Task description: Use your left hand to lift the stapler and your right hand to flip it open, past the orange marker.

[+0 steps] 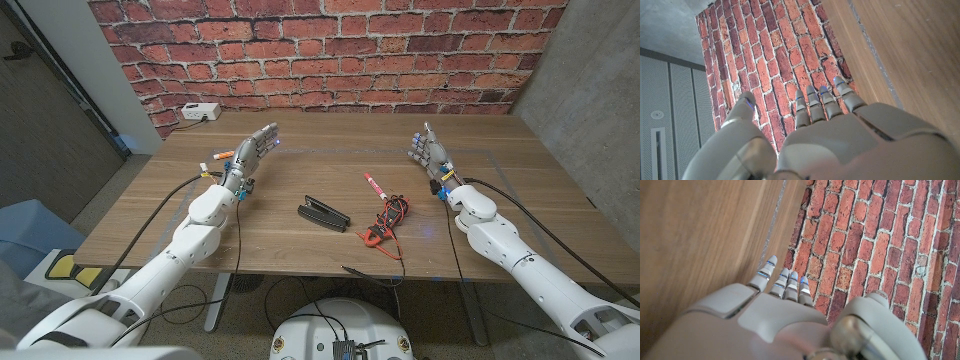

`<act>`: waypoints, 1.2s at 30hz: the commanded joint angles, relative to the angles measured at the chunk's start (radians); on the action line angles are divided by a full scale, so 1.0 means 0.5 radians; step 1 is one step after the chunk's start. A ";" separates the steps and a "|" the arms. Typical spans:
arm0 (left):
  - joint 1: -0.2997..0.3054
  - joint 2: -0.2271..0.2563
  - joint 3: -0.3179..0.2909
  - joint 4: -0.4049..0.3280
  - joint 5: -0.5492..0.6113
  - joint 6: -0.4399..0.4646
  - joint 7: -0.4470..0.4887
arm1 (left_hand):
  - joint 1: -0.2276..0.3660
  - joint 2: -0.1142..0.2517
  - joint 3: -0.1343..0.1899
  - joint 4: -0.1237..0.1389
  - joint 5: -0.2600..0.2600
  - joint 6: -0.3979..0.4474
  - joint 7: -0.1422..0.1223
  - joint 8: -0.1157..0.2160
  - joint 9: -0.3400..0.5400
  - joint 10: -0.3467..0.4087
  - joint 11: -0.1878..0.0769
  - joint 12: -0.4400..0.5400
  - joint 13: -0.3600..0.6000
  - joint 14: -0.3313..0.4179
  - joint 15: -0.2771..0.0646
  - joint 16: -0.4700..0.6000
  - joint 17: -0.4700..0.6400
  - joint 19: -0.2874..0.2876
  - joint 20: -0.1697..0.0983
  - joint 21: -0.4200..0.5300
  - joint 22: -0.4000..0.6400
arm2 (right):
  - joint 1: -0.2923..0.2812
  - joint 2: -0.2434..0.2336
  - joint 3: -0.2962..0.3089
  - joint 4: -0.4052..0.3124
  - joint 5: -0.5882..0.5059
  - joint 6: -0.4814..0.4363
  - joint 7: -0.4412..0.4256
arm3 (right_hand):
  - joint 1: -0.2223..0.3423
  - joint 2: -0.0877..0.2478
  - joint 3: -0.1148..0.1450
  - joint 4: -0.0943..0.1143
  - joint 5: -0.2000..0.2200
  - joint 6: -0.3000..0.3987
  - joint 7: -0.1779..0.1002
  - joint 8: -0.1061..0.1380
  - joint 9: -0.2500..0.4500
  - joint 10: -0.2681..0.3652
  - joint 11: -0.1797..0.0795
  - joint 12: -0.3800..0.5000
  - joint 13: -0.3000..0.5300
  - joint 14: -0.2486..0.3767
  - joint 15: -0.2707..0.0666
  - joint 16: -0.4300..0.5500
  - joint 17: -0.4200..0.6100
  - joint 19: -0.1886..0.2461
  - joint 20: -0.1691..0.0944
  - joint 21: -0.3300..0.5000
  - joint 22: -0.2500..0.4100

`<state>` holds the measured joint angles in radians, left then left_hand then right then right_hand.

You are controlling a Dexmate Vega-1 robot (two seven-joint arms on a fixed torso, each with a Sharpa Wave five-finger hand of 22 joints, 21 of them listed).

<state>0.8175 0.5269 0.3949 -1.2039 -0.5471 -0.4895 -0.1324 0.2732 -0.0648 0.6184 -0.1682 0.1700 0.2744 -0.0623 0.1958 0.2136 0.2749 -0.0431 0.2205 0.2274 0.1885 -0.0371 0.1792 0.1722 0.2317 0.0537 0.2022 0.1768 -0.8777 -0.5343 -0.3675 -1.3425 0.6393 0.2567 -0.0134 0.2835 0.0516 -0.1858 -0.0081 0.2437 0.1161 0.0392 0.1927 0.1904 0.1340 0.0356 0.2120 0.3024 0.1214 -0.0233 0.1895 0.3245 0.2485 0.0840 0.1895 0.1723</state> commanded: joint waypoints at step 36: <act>-0.090 0.300 0.199 -0.336 0.728 0.273 0.313 | 0.072 -0.026 -0.056 0.015 0.000 0.005 0.007 -0.001 -0.028 -0.117 -0.023 -0.029 -0.016 -0.146 -0.106 -0.016 0.003 -0.118 -0.139 -0.041 -0.003 | 0.150 0.022 -0.014 0.215 0.009 0.017 0.133 | 0.047 0.008 -0.001 -0.029 -0.018 0.017 -0.022 0.009 0.000 0.031 -0.012 -0.013 -0.035 0.008 -0.019 0.015 -0.045 -0.013 -0.016 0.003 0.004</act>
<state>0.7845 0.6664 0.4702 -1.3589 -0.2509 -0.3595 0.0036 0.2968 -0.0803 0.5967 -0.1621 0.1700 0.2785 -0.0583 0.1963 0.1997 0.2298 -0.0558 0.2127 0.2182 0.1276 -0.0372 0.1735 0.1722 0.1819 0.0029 0.1847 0.1769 -0.8183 -0.5262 -0.3711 -1.2607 0.6443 0.2645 0.0402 0.3035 0.0501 -0.1857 -0.0165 0.2398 0.1232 0.0320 0.1927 0.1906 0.1393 0.0302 0.2070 0.2830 0.1268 -0.0288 0.1895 0.3014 0.2429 0.0784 0.1894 0.1724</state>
